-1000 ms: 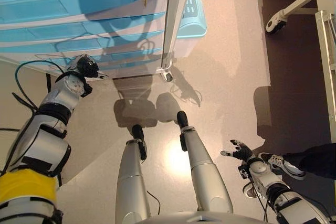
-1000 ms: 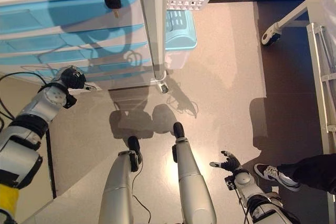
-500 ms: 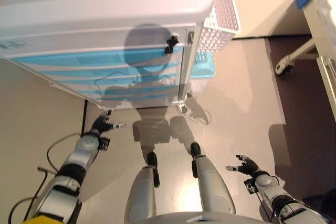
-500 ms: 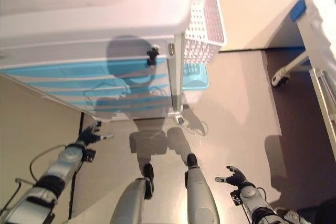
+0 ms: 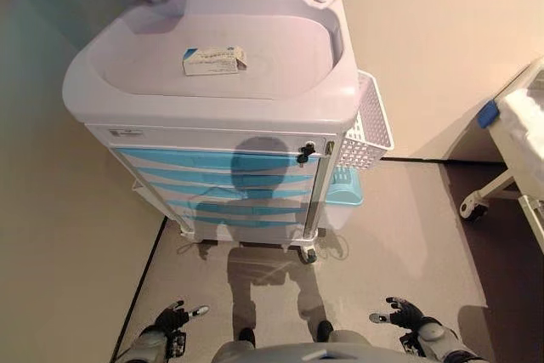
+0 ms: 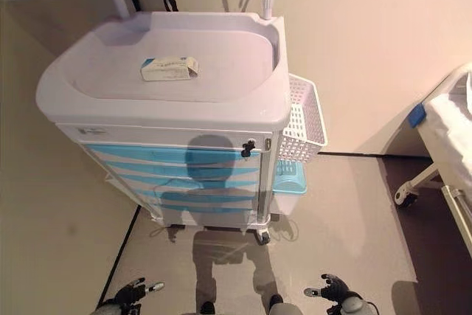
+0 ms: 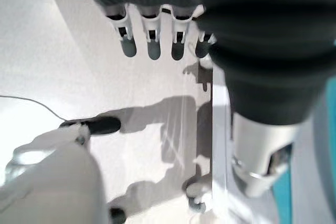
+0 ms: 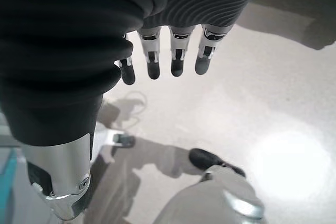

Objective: Open the drawer and pick up the medicine

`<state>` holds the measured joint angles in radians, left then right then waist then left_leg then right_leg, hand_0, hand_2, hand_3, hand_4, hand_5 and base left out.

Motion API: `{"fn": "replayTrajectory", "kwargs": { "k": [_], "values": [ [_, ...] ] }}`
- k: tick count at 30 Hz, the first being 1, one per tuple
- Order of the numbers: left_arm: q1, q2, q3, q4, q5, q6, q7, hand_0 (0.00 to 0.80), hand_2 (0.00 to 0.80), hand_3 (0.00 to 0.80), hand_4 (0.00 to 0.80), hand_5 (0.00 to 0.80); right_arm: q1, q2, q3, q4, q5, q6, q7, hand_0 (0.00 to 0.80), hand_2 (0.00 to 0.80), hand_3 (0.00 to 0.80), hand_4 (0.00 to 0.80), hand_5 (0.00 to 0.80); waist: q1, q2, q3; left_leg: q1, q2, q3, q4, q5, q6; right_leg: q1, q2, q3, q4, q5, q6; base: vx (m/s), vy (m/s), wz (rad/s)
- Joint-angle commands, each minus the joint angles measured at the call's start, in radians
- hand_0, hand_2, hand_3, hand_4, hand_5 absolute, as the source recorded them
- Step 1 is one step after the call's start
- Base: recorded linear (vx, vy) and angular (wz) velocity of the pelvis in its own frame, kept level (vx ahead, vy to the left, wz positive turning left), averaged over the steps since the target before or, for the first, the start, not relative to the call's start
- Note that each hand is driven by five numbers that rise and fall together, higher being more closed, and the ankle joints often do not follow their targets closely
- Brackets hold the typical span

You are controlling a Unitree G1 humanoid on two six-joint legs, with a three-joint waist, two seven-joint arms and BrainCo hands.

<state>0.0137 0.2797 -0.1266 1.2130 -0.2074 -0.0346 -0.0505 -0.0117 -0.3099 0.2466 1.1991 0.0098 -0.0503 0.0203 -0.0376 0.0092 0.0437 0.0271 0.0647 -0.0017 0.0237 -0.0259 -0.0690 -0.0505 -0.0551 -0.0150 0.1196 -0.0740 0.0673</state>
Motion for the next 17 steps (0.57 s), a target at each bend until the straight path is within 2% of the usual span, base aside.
{"fn": "replayTrajectory", "kwargs": {
  "k": [1,5,10,17],
  "values": [
    [-0.014,-0.008,0.026,0.017,0.064,-0.013,-0.002,0.000,0.000,0.000,0.000,0.000,0.003,0.010,0.000,0.010,0.074,0.002,0.018,0.000,0.000,0.000,0.000,0.000,-0.003,-0.028,0.004,-0.009,-0.079,0.035,-0.024,0.015,0.044,0.043,0.029,0.000,-0.096,0.065,0.019,0.053,-0.037,0.03],
    [-0.015,-0.046,-0.038,0.011,0.112,-0.017,-0.003,0.000,0.000,0.000,0.000,0.000,-0.004,0.028,0.034,0.011,0.063,0.003,0.016,0.000,0.000,0.000,0.000,0.000,0.002,-0.031,-0.008,0.013,-0.063,0.036,-0.099,0.058,0.029,0.063,0.036,-0.024,-0.146,0.076,0.018,-0.014,-0.043,0.03],
    [-0.007,-0.067,-0.042,0.026,0.120,-0.015,0.010,0.000,0.000,0.000,0.000,0.000,-0.004,0.040,0.044,0.024,0.061,0.005,0.008,0.000,0.000,0.000,0.000,0.000,0.014,-0.039,-0.022,0.033,-0.068,0.032,-0.100,0.051,0.034,0.098,0.037,-0.025,-0.183,0.088,0.023,0.036,-0.031,0.04],
    [-0.018,-0.065,-0.091,0.025,0.195,-0.015,0.026,0.000,0.000,0.000,0.000,0.000,0.001,0.048,0.063,0.044,0.037,0.009,0.009,0.000,0.000,0.000,0.000,0.000,0.008,-0.034,-0.027,0.055,-0.068,0.035,-0.097,0.036,0.037,0.121,0.037,-0.023,-0.186,0.082,0.022,0.040,-0.007,0.01]
  ]
}}
